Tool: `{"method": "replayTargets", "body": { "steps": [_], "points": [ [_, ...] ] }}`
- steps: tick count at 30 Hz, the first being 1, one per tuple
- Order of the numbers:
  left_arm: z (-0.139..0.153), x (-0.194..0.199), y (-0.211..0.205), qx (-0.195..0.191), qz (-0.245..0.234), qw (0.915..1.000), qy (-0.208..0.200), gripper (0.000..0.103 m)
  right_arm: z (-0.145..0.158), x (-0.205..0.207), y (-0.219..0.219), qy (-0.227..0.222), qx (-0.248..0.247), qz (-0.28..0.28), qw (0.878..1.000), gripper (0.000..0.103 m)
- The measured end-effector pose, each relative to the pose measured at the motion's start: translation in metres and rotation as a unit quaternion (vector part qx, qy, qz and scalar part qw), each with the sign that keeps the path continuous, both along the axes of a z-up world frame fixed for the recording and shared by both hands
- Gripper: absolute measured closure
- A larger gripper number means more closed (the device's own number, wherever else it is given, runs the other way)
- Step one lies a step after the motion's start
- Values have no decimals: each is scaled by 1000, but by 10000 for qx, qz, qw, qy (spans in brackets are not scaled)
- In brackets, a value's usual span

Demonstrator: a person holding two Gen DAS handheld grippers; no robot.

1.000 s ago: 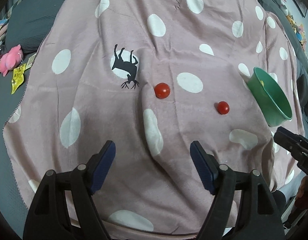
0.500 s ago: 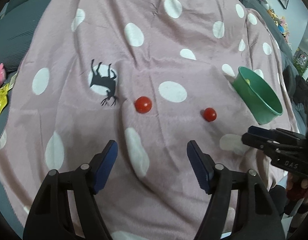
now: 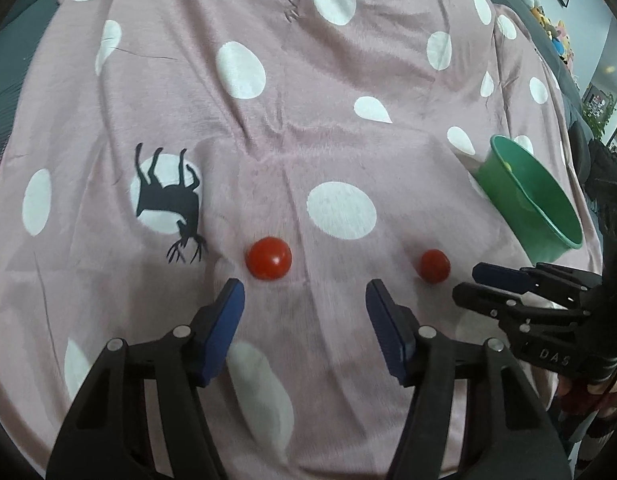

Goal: Organize fruits
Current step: 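Grasp a cherry tomato with the left tool while the right tool grasps the last tomato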

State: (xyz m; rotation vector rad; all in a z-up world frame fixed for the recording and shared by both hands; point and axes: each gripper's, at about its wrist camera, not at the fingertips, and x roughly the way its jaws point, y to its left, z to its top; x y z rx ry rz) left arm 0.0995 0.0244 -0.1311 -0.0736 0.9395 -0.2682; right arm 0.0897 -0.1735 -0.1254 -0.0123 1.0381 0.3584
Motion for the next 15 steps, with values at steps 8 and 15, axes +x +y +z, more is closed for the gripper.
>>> {"method": "replayTargets", "body": {
  "steps": [8,15],
  "points": [
    [-6,28,-2,-12,-129,9999,61,46,-11,13,8,36,-56,110,9999,65],
    [-21,42,-11,480,-235,9984,205,52,-19,22,13,30,-107,195,9997,65]
  ]
}}
